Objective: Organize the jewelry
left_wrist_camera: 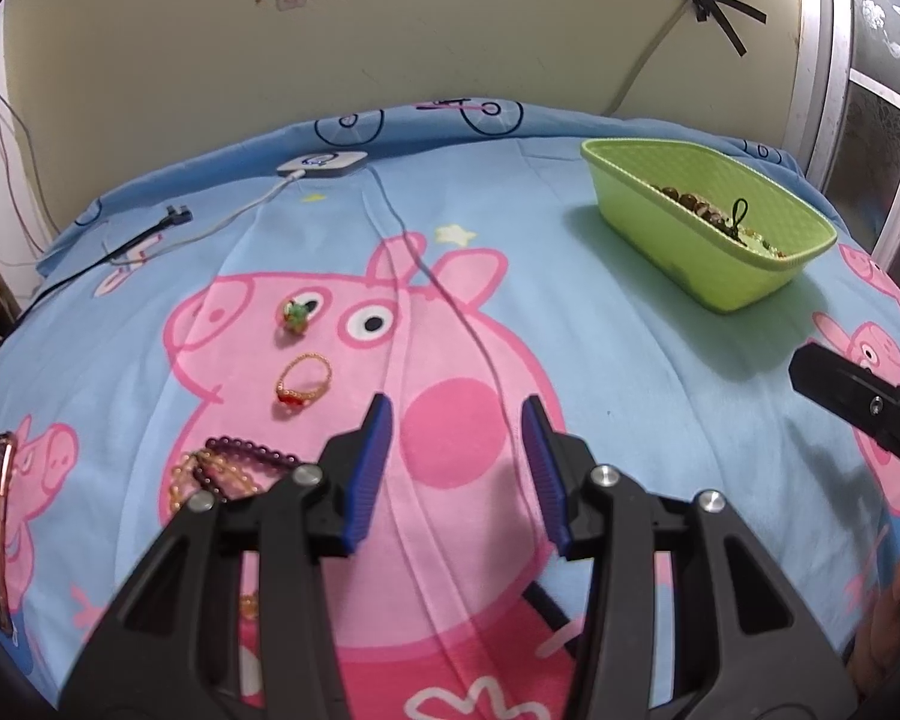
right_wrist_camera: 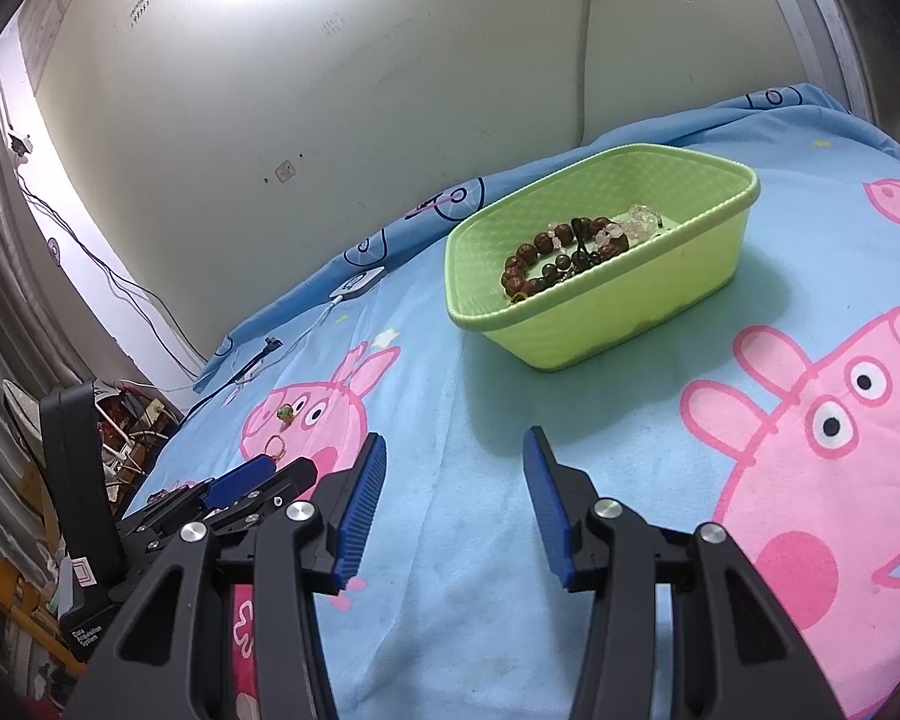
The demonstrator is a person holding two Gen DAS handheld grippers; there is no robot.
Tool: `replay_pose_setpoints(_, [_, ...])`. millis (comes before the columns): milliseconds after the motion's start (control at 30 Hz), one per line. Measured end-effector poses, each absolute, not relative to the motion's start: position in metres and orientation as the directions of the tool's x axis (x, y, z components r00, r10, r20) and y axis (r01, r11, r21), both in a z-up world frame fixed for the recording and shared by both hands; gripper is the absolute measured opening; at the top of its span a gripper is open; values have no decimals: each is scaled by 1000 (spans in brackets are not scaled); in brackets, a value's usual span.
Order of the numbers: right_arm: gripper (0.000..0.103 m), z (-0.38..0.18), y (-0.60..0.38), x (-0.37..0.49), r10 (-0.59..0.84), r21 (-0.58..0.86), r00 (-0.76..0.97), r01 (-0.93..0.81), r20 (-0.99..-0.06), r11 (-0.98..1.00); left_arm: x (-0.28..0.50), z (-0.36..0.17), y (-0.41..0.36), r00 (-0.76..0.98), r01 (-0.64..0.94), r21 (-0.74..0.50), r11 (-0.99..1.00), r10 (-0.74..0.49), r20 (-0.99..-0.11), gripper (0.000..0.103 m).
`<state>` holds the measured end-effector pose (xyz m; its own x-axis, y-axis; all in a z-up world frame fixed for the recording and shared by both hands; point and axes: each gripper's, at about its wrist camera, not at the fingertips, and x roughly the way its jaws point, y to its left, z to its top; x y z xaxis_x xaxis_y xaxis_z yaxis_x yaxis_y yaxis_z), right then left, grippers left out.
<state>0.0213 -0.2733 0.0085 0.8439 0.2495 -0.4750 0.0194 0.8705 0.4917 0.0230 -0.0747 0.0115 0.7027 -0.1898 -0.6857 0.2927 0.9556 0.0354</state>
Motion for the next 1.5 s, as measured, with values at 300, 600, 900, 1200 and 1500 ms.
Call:
replay_pose_setpoints(300, [29,8,-272,21,247,492,845,22,-474,870,21,11,-77,699,295,32,955,-193,-688,42])
replay_pose_setpoints(600, [29,5,-264,32,301,473,796,-21,-525,881,22,15,-43,633,347,-131,928,-336,-697,50])
replay_pose_setpoints(900, [29,20,-211,91,444,403,683,-232,-580,885,49,45,58,687,266,-128,955,-281,-670,50])
replay_pose_setpoints(1200, [16,26,-146,170,473,296,574,-378,-668,877,78,34,27,595,412,-114,904,-362,-717,50])
replay_pose_setpoints(1500, [16,16,-102,221,534,320,440,-471,-722,822,95,5,8,512,428,-133,894,-361,-779,11])
